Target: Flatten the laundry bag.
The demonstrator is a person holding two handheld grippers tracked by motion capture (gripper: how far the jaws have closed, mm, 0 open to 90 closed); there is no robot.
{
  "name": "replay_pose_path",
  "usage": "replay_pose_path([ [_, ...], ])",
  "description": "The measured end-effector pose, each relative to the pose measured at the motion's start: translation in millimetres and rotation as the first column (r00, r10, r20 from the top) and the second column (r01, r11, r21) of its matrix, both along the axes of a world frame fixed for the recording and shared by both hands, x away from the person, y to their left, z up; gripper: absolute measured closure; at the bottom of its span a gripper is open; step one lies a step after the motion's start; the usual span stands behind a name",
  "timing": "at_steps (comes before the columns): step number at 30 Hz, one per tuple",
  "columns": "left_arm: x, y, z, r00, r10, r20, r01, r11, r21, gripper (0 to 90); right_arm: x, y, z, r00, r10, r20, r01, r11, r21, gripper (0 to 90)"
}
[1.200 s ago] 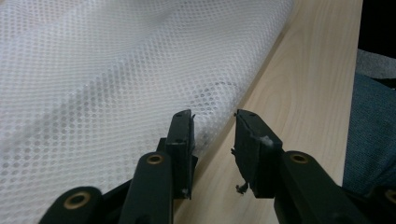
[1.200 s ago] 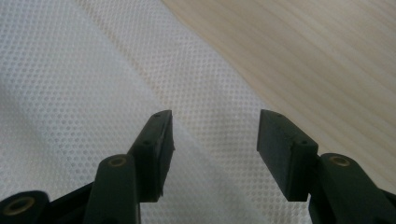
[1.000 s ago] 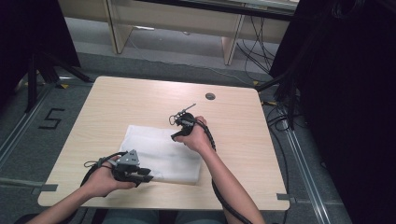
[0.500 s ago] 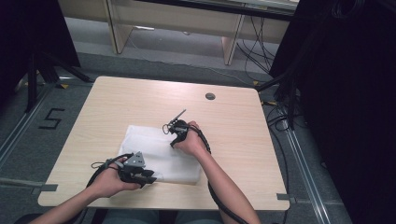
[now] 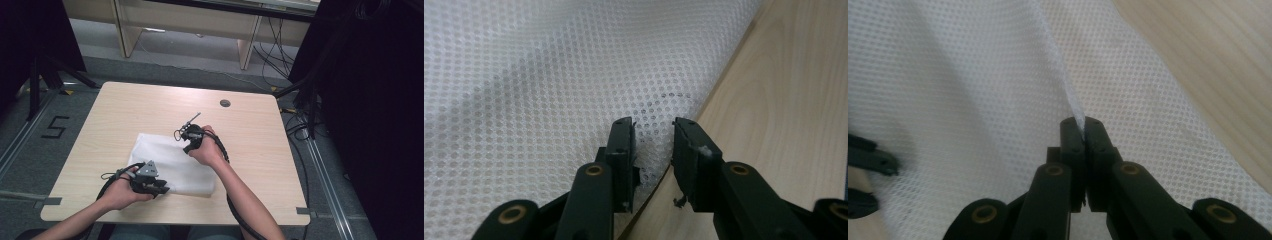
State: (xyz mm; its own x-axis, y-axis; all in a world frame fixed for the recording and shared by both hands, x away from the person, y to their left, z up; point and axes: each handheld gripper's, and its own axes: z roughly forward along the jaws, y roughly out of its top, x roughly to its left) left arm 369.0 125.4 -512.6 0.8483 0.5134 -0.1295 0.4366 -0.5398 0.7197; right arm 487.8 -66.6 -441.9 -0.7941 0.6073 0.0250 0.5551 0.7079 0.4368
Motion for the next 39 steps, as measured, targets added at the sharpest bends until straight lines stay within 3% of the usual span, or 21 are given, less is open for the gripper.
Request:
replay_pose_path([
  [5, 4.6, -2.2, 1.7, 1.0000, -0.005, 0.005, 0.004, 0.9996, 0.028, 71.6, -9.5, -4.0, 18.5, 0.9997, 0.017, 0.018, -0.017, 0.999, 0.038, 90.0],
  [8, 6.0, -5.6, 0.9, 0.9997, 0.019, 0.012, -0.019, 0.9998, 0.006, 71.8, -15.5, -5.4, 25.6, 0.9995, 0.020, 0.024, -0.021, 0.998, 0.056, 90.0],
  [9, 7.4, -4.8, 1.5, 0.9998, 0.006, 0.017, -0.006, 0.9997, 0.023, 71.9, -19.2, -5.2, 28.3, 0.9999, 0.008, 0.010, -0.009, 0.998, 0.066, 90.0],
  [10, 8.4, -4.5, 1.9, 0.9997, 0.004, 0.024, -0.005, 0.9992, 0.039, 72.0, -19.4, -6.0, 29.8, 0.9993, 0.025, 0.026, -0.027, 0.997, 0.066, 90.0],
  [11, 8.0, -6.7, 1.0, 0.9995, 0.025, 0.020, -0.025, 0.9995, 0.016, 72.0, -21.4, -6.1, 31.9, 0.9992, 0.026, 0.029, -0.028, 0.997, 0.072, 90.0],
  [16, 11.9, -8.1, 1.2, 0.9992, 0.038, 0.015, -0.038, 0.9988, 0.031, 72.3, -32.9, -5.9, 43.9, 0.9979, 0.037, 0.053, -0.041, 0.995, 0.089, 90.0],
  [18, 13.6, -9.0, 0.9, 0.9988, 0.048, 0.012, -0.048, 0.9985, 0.024, 72.6, -39.4, -5.1, 48.3, 0.9990, 0.018, 0.041, -0.022, 0.995, 0.100, 90.0],
  [22, 16.5, -10.1, 1.0, 0.9979, 0.061, 0.022, -0.062, 0.9977, 0.027, 72.7, -46.9, -7.0, 55.0, 0.9963, 0.027, 0.081, -0.037, 0.992, 0.119, 90.0],
  [24, 16.8, -10.7, 2.3, 0.9977, 0.062, 0.027, -0.062, 0.9977, 0.027, 72.7, -49.6, -7.3, 57.2, 0.9976, 0.004, 0.069, -0.012, 0.992, 0.129, 90.0],
  [27, 12.9, -12.8, 10.2, 0.9974, 0.056, 0.044, -0.057, 0.9984, 0.006, 73.4, -49.1, -9.0, 59.3, 0.9962, 0.004, 0.087, -0.017, 0.990, 0.141, 90.0],
  [29, 9.3, -16.4, 14.4, 0.9983, 0.046, 0.036, -0.046, 0.9989, -0.001, 74.9, -47.8, -10.3, 60.7, 0.9953, -0.004, 0.097, -0.010, 0.990, 0.143, 89.9],
  [31, 6.5, -19.5, 15.3, 0.9986, 0.037, 0.038, -0.038, 0.9991, 0.021, 79.0, -47.1, -10.7, 62.8, 0.9920, -0.008, 0.126, -0.011, 0.990, 0.144, 89.8],
  [34, 7.9, -20.4, 12.1, 0.9984, 0.036, 0.044, -0.039, 0.9973, 0.062, 84.2, -48.7, -9.5, 65.7, 0.9919, -0.013, 0.127, -0.006, 0.988, 0.155, 89.8],
  [39, 16.7, -19.0, 8.3, 0.9961, 0.076, 0.045, -0.079, 0.9947, 0.066, 87.0, -52.7, -7.2, 68.2, 0.9906, 0.000, 0.137, -0.021, 0.988, 0.156, 89.8],
])
